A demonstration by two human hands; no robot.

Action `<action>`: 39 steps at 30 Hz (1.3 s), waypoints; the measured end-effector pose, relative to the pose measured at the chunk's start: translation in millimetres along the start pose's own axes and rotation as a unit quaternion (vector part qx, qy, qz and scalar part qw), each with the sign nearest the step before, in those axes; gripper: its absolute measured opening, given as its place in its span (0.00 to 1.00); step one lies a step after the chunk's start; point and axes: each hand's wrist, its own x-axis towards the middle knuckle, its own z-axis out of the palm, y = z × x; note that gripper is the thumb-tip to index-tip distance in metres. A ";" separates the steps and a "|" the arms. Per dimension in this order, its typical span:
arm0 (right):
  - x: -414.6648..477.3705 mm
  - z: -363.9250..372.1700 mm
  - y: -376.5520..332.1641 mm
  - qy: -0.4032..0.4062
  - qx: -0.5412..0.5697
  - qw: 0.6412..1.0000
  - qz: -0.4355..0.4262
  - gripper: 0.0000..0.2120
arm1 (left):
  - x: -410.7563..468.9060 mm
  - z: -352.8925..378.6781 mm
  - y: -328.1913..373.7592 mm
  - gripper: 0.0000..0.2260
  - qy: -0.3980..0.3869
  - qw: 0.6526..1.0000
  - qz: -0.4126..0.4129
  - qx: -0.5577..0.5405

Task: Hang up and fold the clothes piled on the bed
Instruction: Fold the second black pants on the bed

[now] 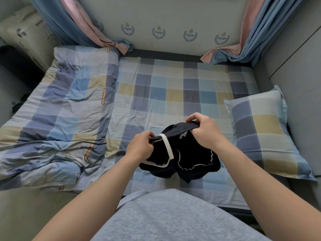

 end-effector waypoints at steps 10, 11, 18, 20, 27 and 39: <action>-4.2 1.9 102.7 0.008 -0.327 0.928 0.180 0.14 | 26.5 -2.3 -73.8 0.10 0.032 0.975 -0.169 0.141; -5.8 2.2 110.5 0.019 -0.308 0.929 0.204 0.14 | 25.5 -1.5 -80.8 0.10 0.024 0.972 -0.187 0.139; -7.7 13.3 116.7 0.056 0.233 0.895 0.376 0.18 | 10.3 13.7 -102.9 0.13 0.020 0.810 -0.359 -0.462; -11.3 4.5 118.2 0.010 0.334 0.864 0.376 0.13 | 7.8 5.6 -111.1 0.07 -0.013 0.750 -0.366 -0.550; 1.5 -26.1 99.3 -0.018 0.502 0.828 0.248 0.21 | 22.0 -22.6 -89.9 0.16 -0.022 0.664 -0.229 -0.712; 81.5 -144.4 -42.0 0.231 0.222 0.947 -0.025 0.07 | 96.8 -168.8 49.4 0.20 0.127 0.882 0.091 -0.445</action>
